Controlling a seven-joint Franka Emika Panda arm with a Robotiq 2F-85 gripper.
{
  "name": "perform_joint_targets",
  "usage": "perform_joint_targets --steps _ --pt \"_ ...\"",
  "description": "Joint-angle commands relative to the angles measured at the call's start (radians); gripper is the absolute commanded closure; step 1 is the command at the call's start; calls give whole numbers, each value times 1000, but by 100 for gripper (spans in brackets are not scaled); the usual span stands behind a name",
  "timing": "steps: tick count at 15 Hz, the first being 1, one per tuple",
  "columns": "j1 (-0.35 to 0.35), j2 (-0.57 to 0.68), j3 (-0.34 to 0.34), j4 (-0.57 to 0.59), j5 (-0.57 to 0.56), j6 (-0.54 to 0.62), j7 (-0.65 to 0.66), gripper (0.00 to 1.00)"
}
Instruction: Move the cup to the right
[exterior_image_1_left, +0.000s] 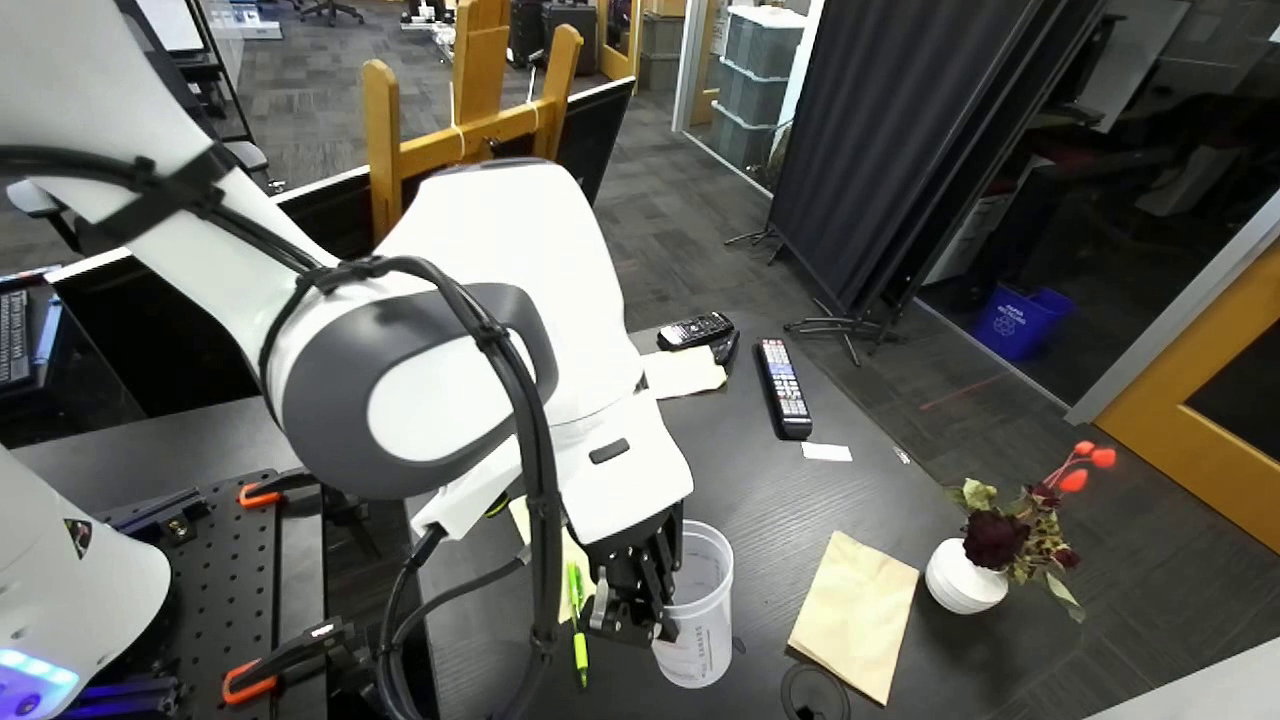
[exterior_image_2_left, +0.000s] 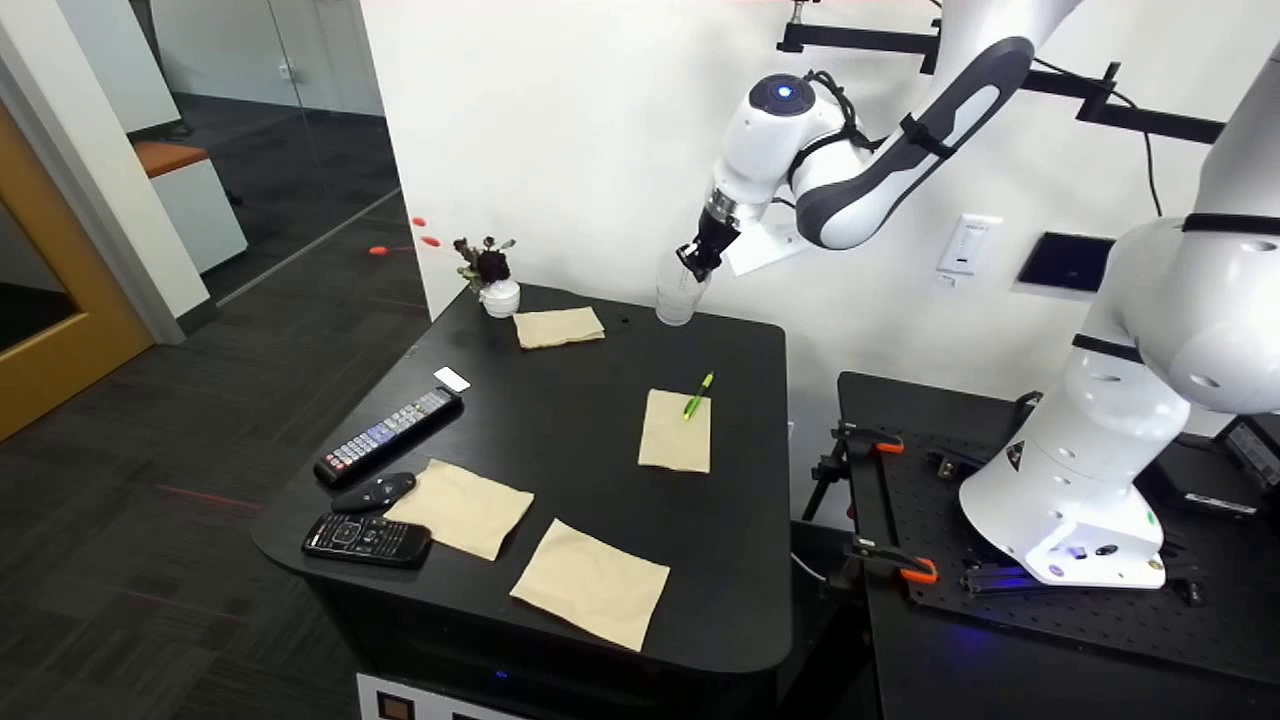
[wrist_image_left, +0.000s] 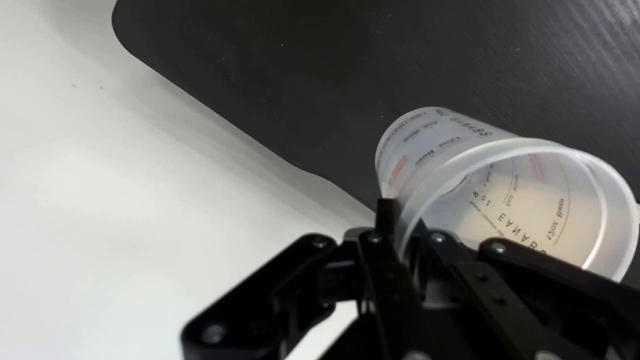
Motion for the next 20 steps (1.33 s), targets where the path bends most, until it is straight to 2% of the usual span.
perform_joint_targets --steps 1,6,11,17,18,20 --pt "4 91 -14 62 -71 38 159 99" --pt "-13 175 -10 76 -22 95 209 99" --pt "-48 239 6 74 65 173 175 99" --pt "-118 284 73 67 183 241 123 99" --pt "-131 286 89 68 197 241 107 69" --pt "-149 281 116 70 215 229 84 61"
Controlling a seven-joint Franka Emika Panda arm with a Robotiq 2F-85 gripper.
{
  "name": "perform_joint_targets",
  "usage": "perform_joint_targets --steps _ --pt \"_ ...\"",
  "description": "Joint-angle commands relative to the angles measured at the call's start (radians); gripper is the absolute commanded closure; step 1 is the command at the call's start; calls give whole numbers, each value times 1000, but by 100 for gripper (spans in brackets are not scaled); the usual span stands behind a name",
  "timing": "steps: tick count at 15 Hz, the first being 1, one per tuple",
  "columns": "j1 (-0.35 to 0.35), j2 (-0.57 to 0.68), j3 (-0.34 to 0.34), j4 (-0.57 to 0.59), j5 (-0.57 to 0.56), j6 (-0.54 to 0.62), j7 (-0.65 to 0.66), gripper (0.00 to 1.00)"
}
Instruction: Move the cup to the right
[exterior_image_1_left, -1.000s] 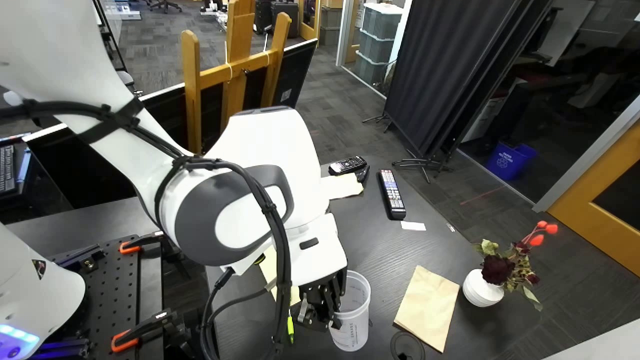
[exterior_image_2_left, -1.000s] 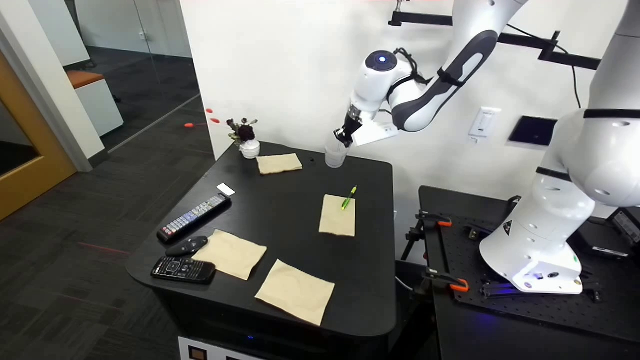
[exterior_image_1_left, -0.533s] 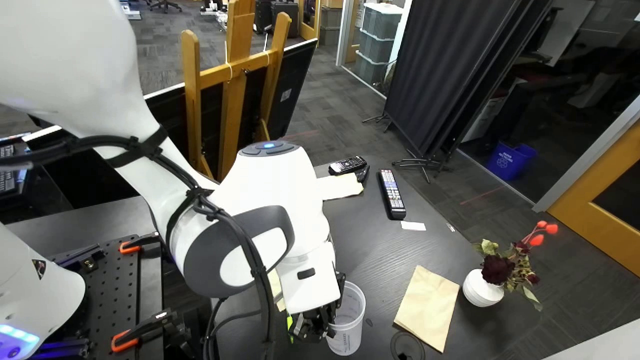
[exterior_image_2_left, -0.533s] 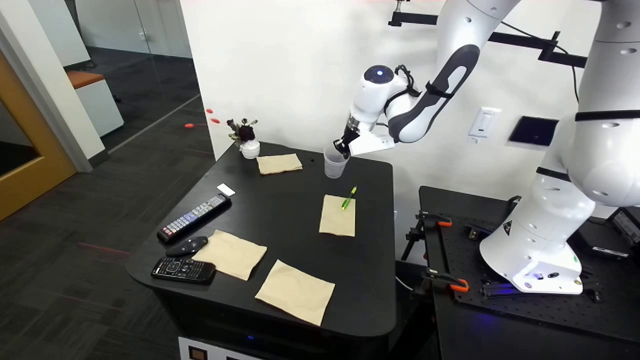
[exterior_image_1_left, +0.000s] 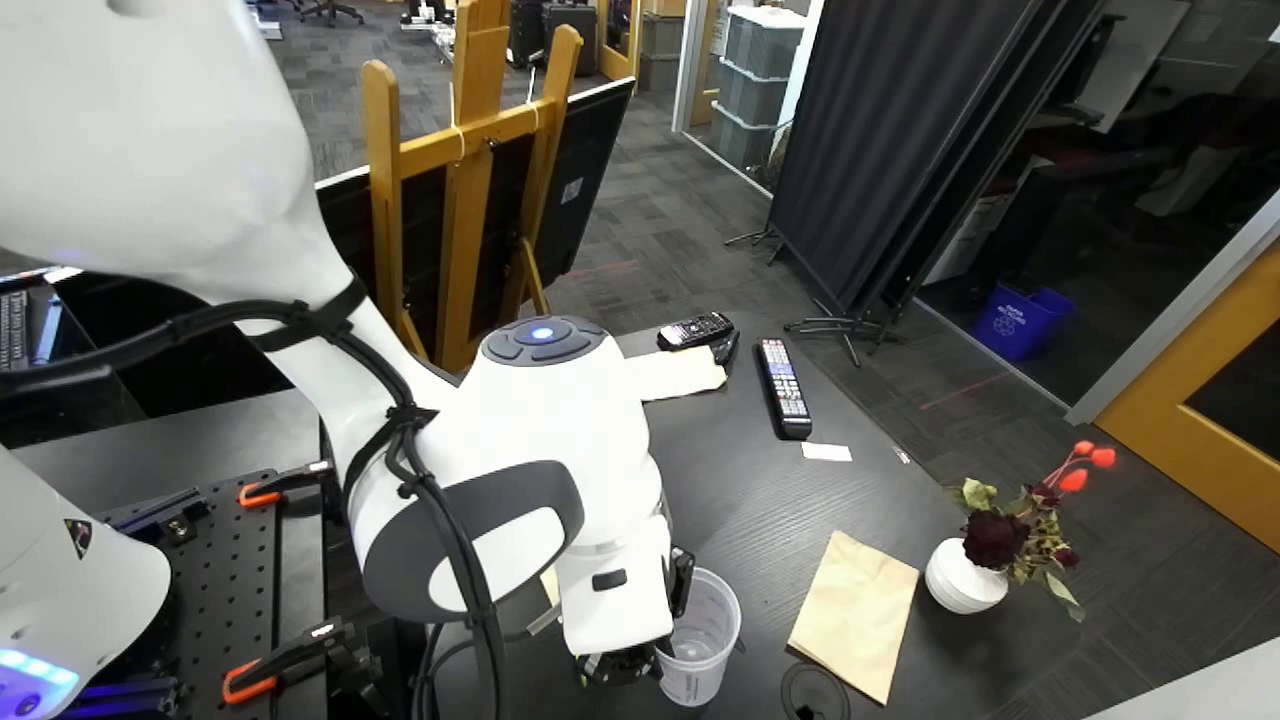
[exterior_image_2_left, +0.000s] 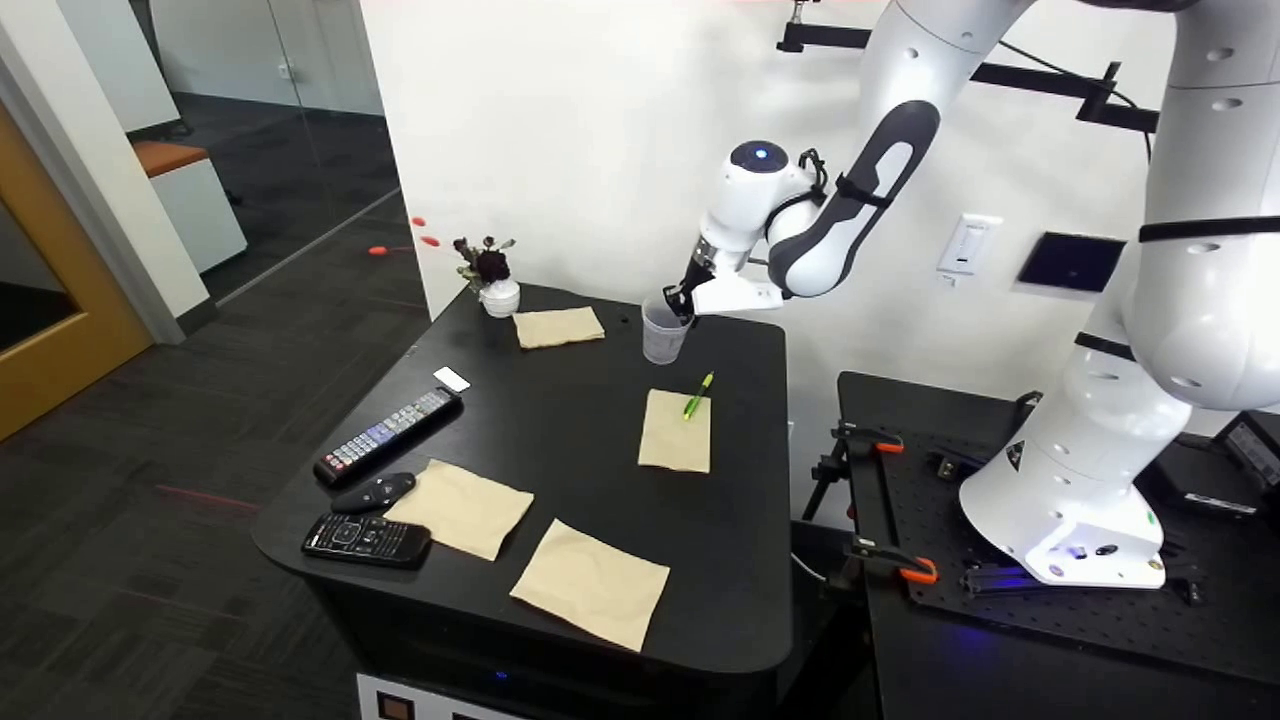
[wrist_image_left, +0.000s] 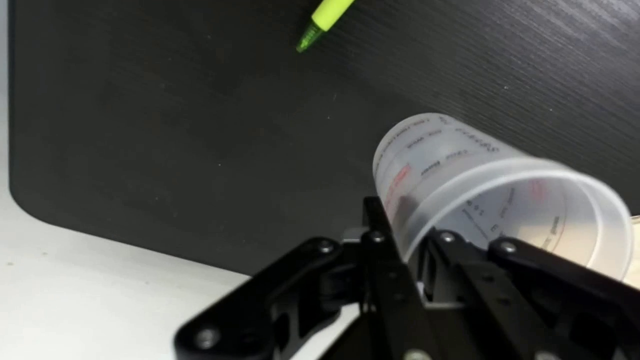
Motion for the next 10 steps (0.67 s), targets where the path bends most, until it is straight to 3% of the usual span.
perform_joint_targets --steps 1,8,10 --pt "-51 10 60 10 43 15 -56 53" --pt "-25 -104 61 5 -4 -13 -61 2" --pt "-17 -159 63 -8 -18 -30 -69 0"
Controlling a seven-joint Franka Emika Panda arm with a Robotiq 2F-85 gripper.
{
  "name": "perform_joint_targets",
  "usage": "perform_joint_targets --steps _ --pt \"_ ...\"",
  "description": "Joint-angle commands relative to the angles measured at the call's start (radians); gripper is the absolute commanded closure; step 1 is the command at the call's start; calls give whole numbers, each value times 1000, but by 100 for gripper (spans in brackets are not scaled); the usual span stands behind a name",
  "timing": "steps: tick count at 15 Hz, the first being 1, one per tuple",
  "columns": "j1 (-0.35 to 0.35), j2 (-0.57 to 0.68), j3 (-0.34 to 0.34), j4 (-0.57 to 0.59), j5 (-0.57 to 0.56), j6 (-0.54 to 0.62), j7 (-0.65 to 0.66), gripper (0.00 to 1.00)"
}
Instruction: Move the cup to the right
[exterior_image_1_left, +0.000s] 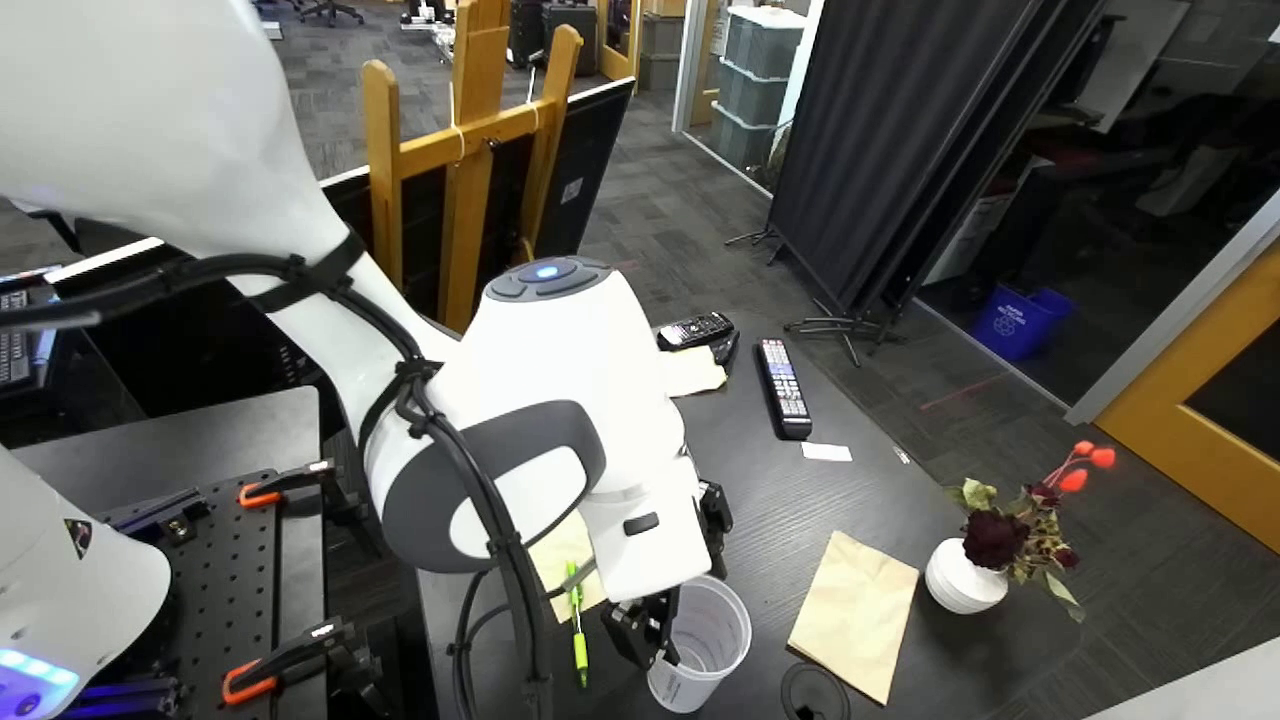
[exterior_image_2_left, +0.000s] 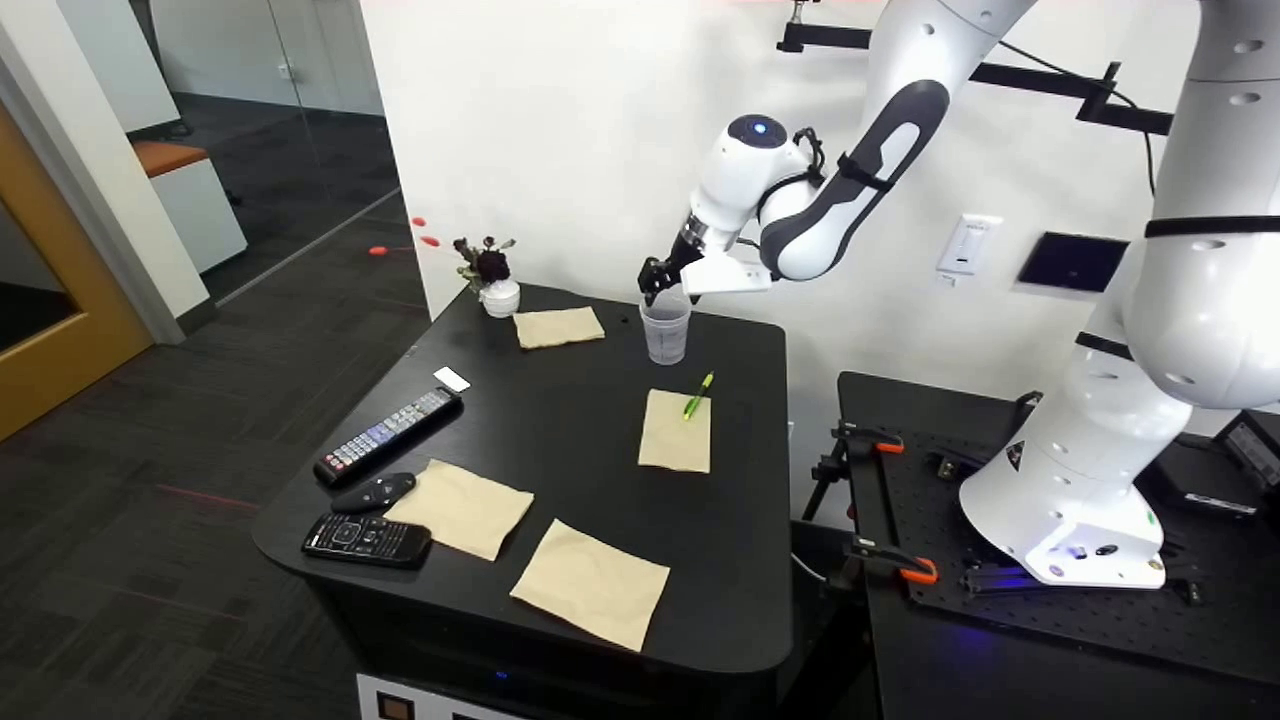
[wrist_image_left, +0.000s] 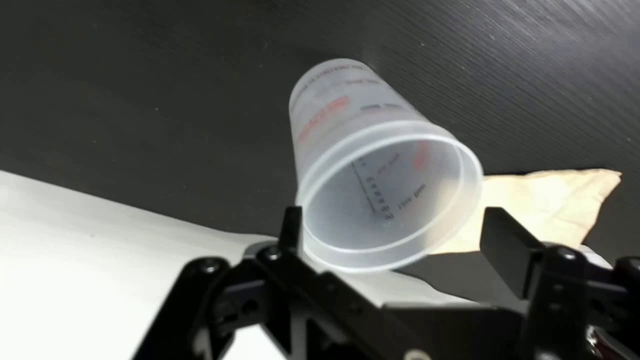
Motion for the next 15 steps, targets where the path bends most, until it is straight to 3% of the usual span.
perform_joint_targets --steps 1,8,15 --pt "1 -128 19 -45 -21 -27 -52 0" --pt "-15 -274 133 -148 189 -65 -320 0" --pt "7 -366 138 -196 376 -149 -541 0"
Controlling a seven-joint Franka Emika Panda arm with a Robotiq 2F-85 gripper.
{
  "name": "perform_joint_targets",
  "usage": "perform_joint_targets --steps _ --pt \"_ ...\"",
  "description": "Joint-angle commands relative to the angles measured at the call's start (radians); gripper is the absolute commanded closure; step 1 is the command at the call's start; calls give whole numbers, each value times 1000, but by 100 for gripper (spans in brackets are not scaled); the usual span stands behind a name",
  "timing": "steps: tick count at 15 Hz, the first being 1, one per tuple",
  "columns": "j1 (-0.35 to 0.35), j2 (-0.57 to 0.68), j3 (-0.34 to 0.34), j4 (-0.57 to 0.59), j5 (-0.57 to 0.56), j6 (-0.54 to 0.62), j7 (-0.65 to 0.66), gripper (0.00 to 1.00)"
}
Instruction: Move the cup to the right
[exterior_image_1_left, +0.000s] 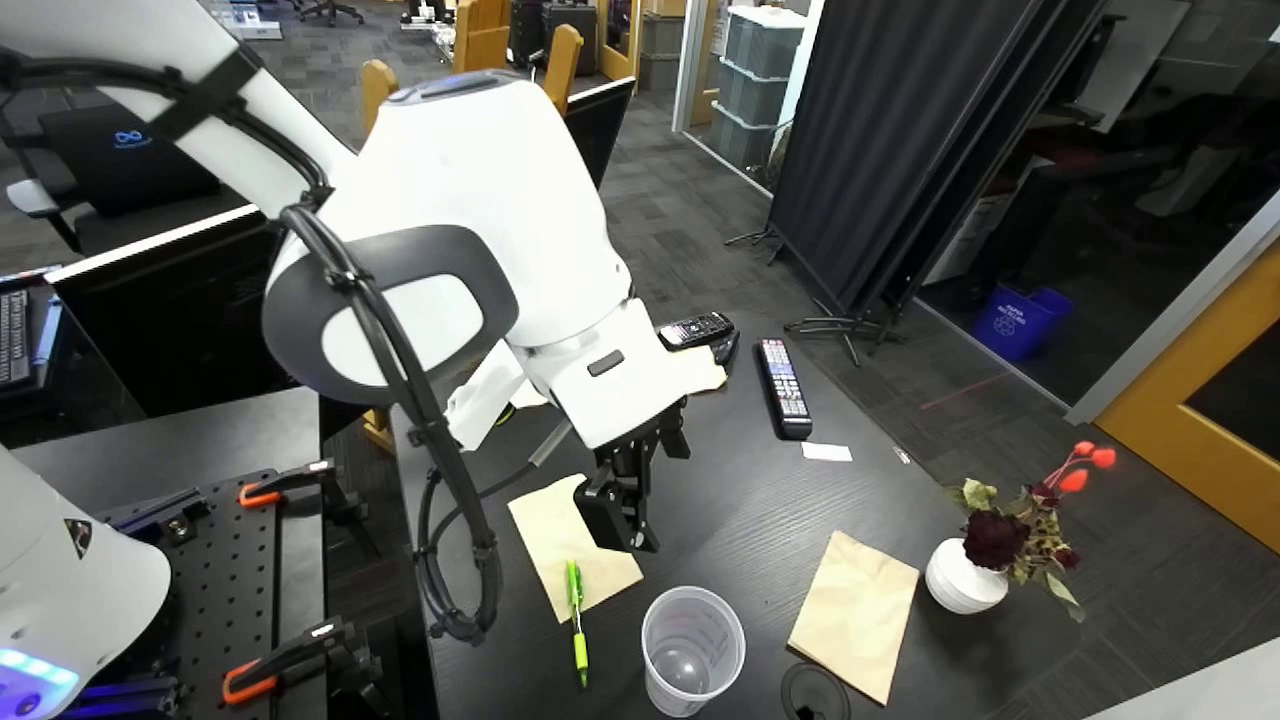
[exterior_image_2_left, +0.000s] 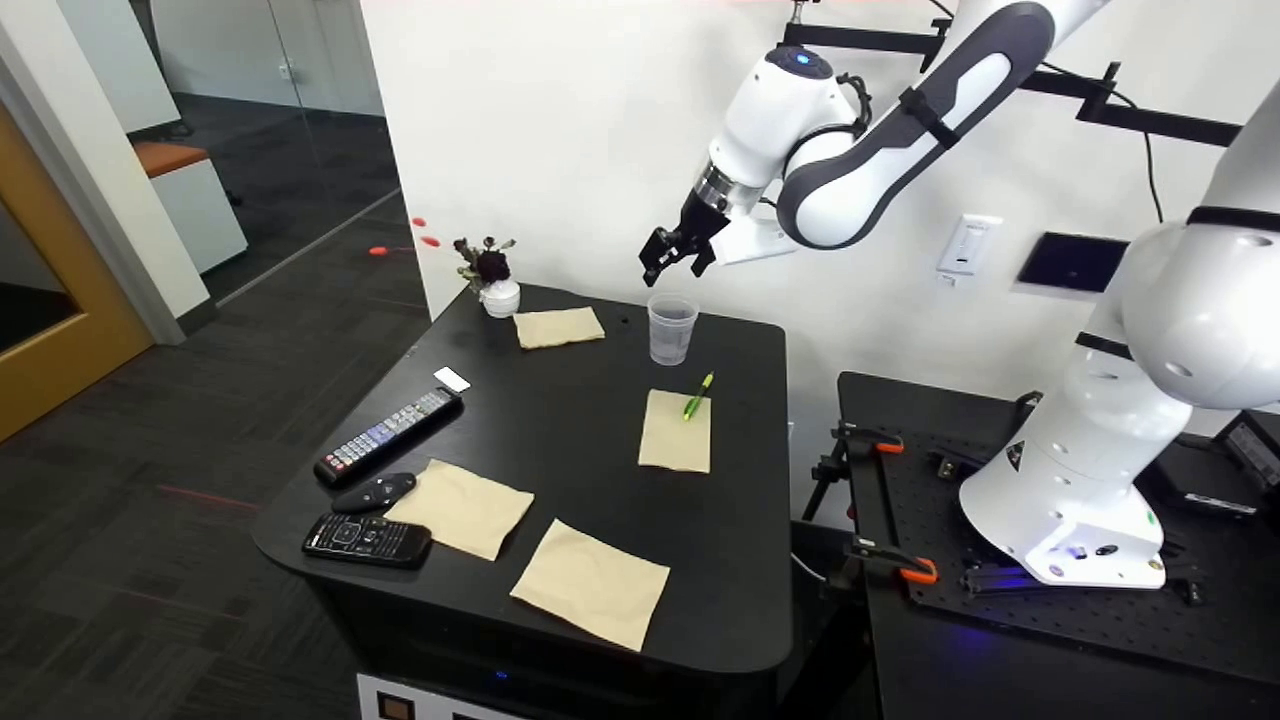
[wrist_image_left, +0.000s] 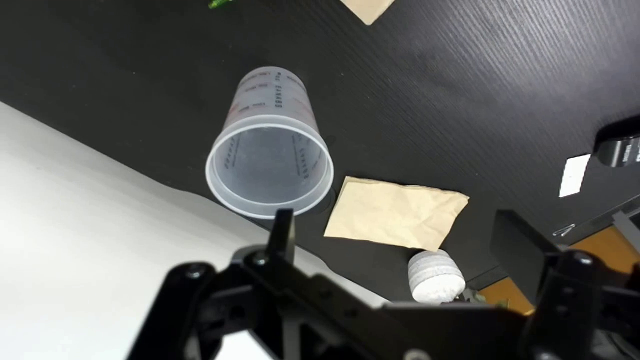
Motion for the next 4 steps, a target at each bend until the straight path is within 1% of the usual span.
perform_joint_targets --steps 1,2,4 --pt "11 -84 -1 -43 84 -59 -115 0" --pt "1 -26 0 -11 38 -20 -54 0" --pt "3 -45 0 -21 58 -28 -84 0"
